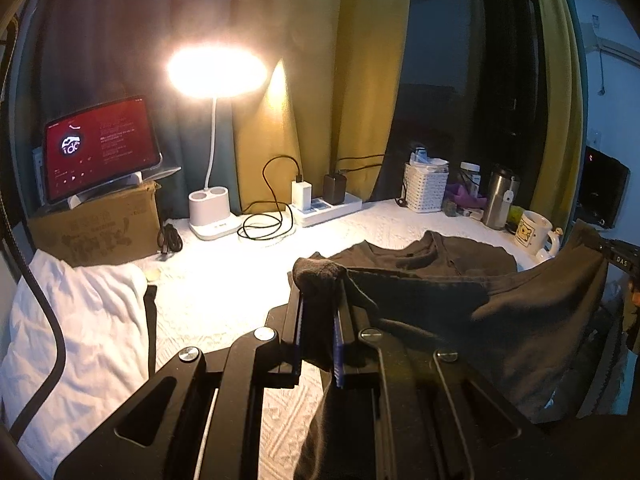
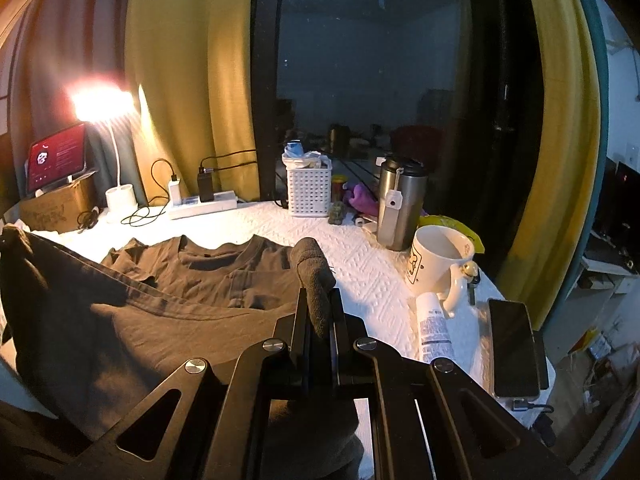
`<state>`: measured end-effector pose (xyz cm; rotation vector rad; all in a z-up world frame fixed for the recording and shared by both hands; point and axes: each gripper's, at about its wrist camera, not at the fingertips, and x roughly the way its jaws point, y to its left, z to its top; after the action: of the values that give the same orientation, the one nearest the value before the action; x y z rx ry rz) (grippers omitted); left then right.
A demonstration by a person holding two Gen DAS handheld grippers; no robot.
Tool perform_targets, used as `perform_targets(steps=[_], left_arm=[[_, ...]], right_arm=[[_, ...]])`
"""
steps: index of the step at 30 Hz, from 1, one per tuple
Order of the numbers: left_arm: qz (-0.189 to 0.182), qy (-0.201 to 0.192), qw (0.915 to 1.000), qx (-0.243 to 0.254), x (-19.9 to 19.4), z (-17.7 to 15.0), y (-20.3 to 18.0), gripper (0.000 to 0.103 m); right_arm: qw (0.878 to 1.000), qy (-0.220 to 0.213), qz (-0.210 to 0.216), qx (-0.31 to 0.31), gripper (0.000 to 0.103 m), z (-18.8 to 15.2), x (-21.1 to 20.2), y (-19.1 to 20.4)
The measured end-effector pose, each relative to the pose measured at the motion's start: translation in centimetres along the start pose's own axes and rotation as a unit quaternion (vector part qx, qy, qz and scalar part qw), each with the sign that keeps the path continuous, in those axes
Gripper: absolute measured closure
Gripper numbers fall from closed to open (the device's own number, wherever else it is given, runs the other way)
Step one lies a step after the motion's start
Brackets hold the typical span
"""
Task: Fold small clothes
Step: 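Lift the hem with both grippers and carry it over toward the collar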
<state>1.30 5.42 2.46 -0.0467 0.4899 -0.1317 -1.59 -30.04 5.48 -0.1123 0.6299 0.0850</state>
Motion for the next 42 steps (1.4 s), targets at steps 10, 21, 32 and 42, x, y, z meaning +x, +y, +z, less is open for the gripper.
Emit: perform_targets(steps=[10, 21, 32, 42], left_arm=[[0.001, -0.002, 0.9999, -0.010, 2.6, 2.3, 0.3, 0.093], [0.015, 0.010, 0.9998, -0.009, 5.1, 4.0, 1.1, 0.093], [0.023, 0.015, 0.9995, -0.012, 8.9, 6.6, 1.7, 0.093], [0.036, 0.041, 0.9983, -0.021, 12.9, 6.9, 2.7, 0.093]], right_arm=[[1.000, 0.008, -0.005, 0.003, 0.097, 1.7, 3.3, -0.3], [1.000, 0.016, 0.003, 0.004, 0.097, 4.2, 7.3, -0.4], [1.000, 0.020, 0.007, 0.010, 0.097, 7.1, 11.4, -1.1], [0.999, 0.033, 0.011, 0.009, 0.097, 8.8, 16.2, -1.6]])
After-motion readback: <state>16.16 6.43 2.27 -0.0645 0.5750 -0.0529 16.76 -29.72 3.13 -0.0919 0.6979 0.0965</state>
